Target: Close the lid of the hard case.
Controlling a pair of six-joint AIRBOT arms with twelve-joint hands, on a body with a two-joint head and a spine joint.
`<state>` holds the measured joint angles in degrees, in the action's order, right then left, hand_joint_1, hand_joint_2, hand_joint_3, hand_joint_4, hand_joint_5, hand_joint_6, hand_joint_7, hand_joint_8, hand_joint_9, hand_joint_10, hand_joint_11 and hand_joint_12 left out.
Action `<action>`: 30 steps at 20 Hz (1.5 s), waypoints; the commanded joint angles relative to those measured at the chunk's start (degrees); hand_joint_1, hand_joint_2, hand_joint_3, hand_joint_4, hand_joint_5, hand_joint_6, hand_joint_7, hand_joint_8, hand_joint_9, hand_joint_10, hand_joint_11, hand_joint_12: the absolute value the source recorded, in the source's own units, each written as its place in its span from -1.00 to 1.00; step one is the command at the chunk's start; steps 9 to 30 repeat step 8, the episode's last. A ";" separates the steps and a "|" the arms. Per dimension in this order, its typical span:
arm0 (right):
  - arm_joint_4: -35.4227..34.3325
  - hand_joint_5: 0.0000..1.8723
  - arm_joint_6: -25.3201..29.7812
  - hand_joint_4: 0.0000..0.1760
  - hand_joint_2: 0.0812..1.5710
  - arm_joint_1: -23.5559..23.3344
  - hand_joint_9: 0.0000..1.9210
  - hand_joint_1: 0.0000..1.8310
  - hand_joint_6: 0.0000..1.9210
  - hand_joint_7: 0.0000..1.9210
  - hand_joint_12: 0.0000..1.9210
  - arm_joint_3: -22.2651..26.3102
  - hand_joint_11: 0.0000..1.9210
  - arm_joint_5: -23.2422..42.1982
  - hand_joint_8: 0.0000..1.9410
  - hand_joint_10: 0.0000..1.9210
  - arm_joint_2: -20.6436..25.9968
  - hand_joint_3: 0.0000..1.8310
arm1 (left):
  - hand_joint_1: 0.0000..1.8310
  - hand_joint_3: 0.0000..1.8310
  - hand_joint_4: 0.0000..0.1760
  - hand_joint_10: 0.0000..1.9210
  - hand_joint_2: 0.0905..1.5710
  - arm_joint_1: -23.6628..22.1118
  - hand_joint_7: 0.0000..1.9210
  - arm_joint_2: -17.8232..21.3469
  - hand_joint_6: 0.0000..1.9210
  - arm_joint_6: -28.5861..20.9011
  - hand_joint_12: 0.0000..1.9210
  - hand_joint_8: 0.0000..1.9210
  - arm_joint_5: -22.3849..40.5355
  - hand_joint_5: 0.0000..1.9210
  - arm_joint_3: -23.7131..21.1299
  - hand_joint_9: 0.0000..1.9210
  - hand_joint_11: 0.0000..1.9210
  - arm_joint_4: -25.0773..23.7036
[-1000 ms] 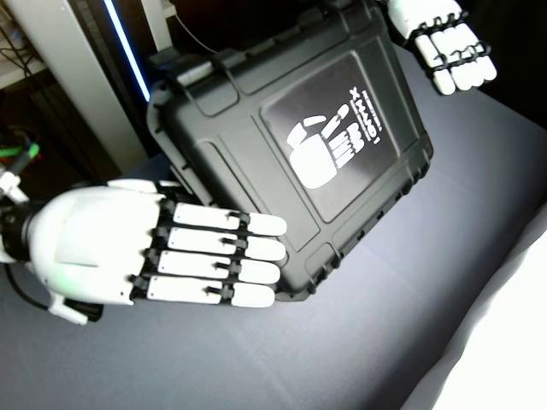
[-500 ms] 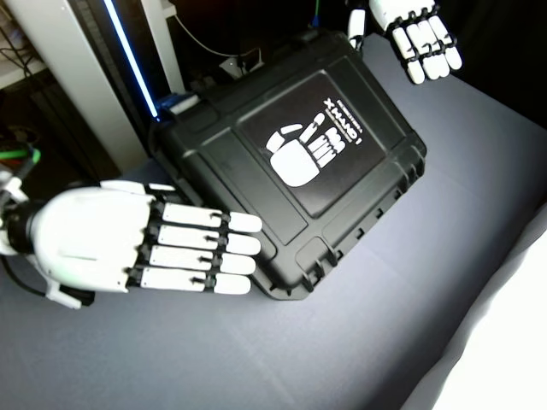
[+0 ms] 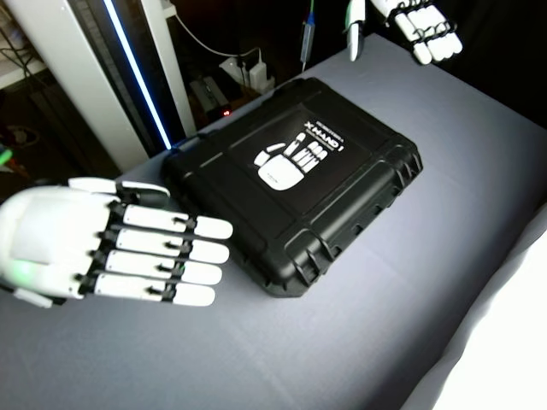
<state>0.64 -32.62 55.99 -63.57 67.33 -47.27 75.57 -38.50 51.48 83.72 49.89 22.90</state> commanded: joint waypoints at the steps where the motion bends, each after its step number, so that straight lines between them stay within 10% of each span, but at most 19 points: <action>1: -2.49 -1.00 0.38 -0.94 0.25 -0.36 -1.00 -0.41 -1.00 -1.00 -1.00 -0.50 -1.00 8.94 -1.00 -1.00 -0.24 -1.00 | -0.89 -1.00 -1.00 -1.00 0.54 -1.02 -1.00 -0.74 -1.00 -0.61 -1.00 -1.00 8.10 -1.00 0.69 -1.00 -1.00 0.53; 6: -4.59 -1.00 0.38 -1.00 0.24 -0.39 -1.00 -0.35 -1.00 -1.00 -1.00 -0.49 -1.00 16.97 -1.00 -1.00 -1.97 -1.00 | -0.90 -1.00 -1.00 -1.00 0.55 -5.92 -0.99 -4.68 -1.00 -2.90 -1.00 -1.00 9.87 -1.00 2.87 -1.00 -0.99 -1.08; 8: -5.28 -0.93 0.38 -1.00 0.24 -0.39 -0.98 -0.39 -1.00 -0.96 -0.96 0.06 -0.93 21.68 -1.00 -1.00 -2.22 -1.00 | -0.86 -1.00 -0.68 -1.00 0.55 -8.91 -1.00 -6.28 -1.00 -4.40 -1.00 -1.00 11.37 -1.00 4.00 -1.00 -1.00 -2.84; 30: -5.28 -0.93 0.38 -1.00 0.24 -0.39 -0.98 -0.39 -1.00 -0.96 -0.96 0.06 -0.93 21.68 -1.00 -1.00 -2.22 -1.00 | -0.86 -1.00 -0.68 -1.00 0.55 -8.91 -1.00 -6.28 -1.00 -4.40 -1.00 -1.00 11.37 -1.00 4.00 -1.00 -1.00 -2.84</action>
